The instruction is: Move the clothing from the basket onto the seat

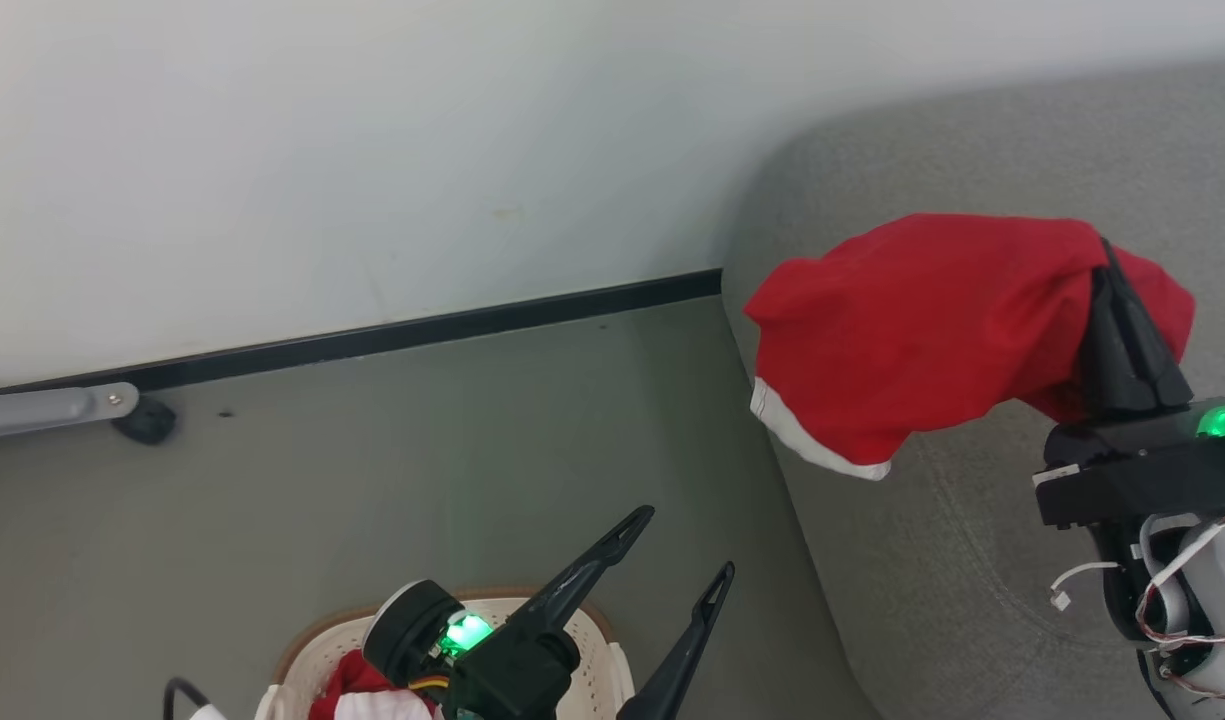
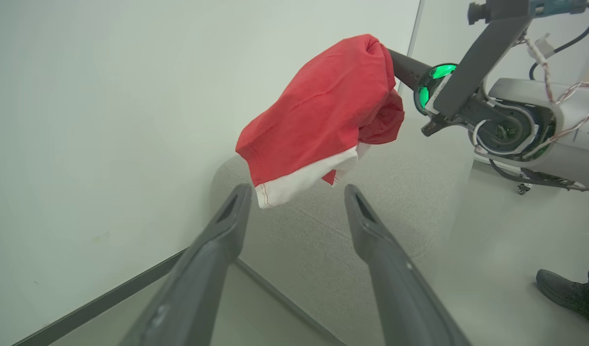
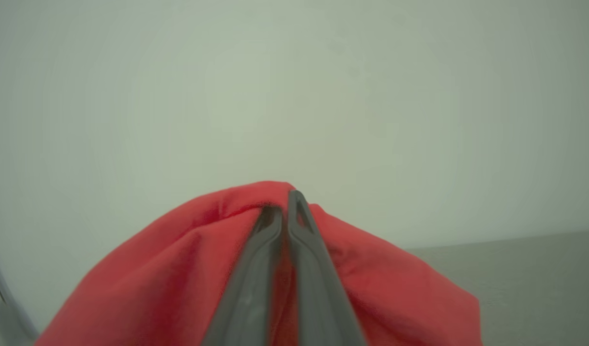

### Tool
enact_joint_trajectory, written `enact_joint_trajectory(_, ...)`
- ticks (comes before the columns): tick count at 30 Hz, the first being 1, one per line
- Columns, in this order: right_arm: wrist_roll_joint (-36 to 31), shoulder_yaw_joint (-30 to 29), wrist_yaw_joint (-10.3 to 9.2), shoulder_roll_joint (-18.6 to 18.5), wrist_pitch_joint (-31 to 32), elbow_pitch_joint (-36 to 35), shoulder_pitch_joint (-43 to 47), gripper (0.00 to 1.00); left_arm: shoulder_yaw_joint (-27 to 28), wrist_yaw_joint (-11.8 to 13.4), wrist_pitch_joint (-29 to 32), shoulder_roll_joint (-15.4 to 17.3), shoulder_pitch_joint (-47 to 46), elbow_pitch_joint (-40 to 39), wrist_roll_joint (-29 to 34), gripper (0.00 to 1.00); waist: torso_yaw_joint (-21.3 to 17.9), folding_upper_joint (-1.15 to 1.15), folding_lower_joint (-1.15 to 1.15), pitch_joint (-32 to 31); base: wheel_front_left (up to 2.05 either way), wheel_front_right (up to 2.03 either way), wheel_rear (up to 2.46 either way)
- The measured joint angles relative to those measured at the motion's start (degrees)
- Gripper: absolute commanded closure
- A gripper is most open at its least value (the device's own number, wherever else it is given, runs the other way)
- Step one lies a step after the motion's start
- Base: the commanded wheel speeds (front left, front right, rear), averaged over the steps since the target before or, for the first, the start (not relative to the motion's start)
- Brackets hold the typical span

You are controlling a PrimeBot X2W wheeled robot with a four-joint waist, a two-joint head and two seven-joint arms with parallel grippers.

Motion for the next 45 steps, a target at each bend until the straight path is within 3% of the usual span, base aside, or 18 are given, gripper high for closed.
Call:
enact_joint_trajectory(11,0.3,-8.5,-0.31,0.0,0.0,1.8,1.0,1.0,-0.8,-0.1,2.3,0.3,-3.1,-1.1,1.0,0.0,-5.9,0.0,0.0,5.4,0.0,0.0,0.0)
enact_joint_trajectory(19,1.8,-14.3,-0.31,0.0,0.0,6.0,-2.8,1.0,-1.0,-1.1,3.9,0.7,-5.9,-1.3,1.6,0.0,-7.9,0.01,0.01,10.7,0.0,0.0,0.0)
enact_joint_trajectory(39,3.3,-26.2,-0.31,-3.3,-0.3,18.0,-20.5,1.0,-1.3,-2.1,7.4,1.5,-11.2,-4.7,4.0,0.0,-5.8,0.01,0.01,22.7,0.0,0.0,0.0)
enact_joint_trajectory(45,3.3,-27.1,-0.32,-3.8,-0.4,21.3,-23.5,1.0,-1.2,-2.5,8.0,1.6,-12.6,-5.8,4.5,0.0,-4.3,0.0,0.01,26.4,0.0,0.0,0.0)
